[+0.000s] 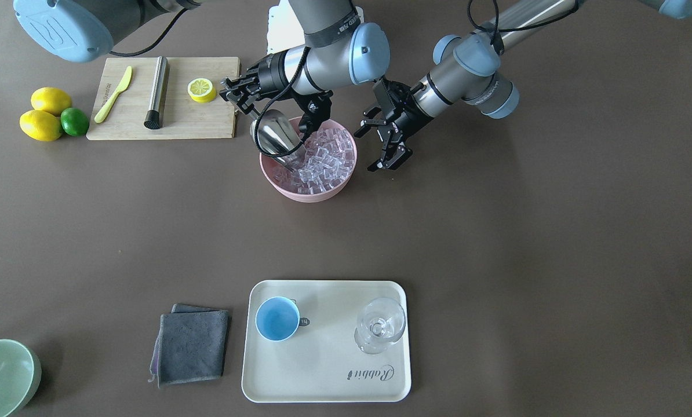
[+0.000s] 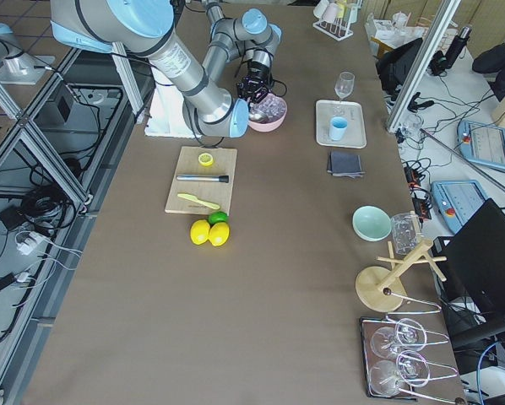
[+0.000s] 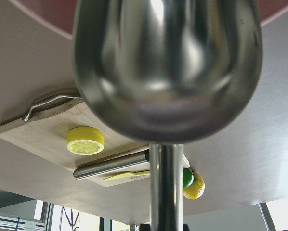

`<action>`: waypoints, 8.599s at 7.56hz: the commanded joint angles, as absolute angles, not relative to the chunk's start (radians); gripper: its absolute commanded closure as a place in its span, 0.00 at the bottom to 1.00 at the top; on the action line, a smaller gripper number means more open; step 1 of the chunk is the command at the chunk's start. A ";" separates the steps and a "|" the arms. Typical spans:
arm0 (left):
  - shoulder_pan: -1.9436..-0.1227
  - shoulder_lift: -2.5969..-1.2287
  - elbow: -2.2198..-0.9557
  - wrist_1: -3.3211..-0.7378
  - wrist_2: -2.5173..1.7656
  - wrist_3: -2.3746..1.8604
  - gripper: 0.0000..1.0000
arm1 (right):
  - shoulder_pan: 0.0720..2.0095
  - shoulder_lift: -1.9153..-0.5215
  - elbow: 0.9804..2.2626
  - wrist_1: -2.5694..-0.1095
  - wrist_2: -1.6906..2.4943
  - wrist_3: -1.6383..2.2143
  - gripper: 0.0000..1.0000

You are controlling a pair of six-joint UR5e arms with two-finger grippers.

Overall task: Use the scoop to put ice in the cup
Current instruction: 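Swing the right arm over and lower the scoop into the ice bowl, then drag the scoop through the ice with the right gripper while the left steadies the bowl, then lift the ice-filled scoop out of the bowl with the right gripper, then carry the scoop over the blue cup while the left arm withdraws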

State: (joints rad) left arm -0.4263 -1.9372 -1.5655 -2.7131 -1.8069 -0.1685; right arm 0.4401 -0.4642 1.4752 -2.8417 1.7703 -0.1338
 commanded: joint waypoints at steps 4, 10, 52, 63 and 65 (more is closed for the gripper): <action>-0.428 -1.947 -1.560 -2.727 -1.805 -0.195 0.02 | 0.439 -0.607 1.643 -2.682 1.750 -0.135 1.00; -0.428 -1.960 -1.536 -2.727 -1.805 -0.195 0.02 | 0.439 -0.730 1.762 -2.527 1.736 -0.164 1.00; -0.459 -1.960 -1.471 -2.801 -1.899 -0.222 0.02 | 0.627 -0.952 1.885 -1.901 1.989 -0.523 1.00; -0.601 -1.836 -1.470 -2.795 -2.034 -0.215 0.02 | 0.873 -1.006 1.976 -1.848 2.141 0.328 1.00; -0.665 -1.824 -1.471 -2.789 -2.108 -0.212 0.02 | 0.903 -0.918 1.938 -1.993 2.149 0.330 1.00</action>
